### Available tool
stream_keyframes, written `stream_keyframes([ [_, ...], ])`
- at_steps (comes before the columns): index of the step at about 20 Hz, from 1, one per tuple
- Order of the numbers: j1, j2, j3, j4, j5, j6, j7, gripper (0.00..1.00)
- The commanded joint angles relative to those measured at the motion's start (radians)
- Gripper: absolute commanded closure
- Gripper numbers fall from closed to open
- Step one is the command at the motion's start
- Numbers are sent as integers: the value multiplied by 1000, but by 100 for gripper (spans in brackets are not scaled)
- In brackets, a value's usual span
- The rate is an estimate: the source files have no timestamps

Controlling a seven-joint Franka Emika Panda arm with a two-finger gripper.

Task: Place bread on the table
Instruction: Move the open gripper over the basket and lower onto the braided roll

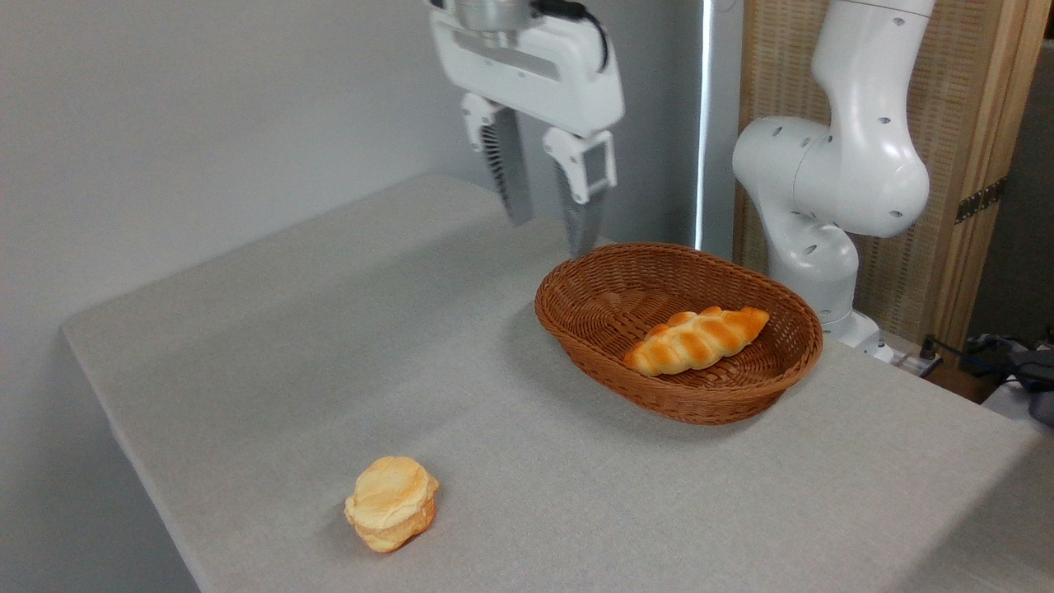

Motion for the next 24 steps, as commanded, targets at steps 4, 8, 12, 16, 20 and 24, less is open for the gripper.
stream_keyframes([
  [4,-68,-236,117,-295,-10,-18,288,0],
  [8,-118,-306,220,-412,44,-16,398,0],
  [12,-154,-314,262,-479,105,25,431,0],
  [16,-156,-305,263,-536,145,79,431,0],
  [20,-156,-291,263,-553,148,102,431,0],
  [24,-158,-282,265,-581,148,120,431,0],
])
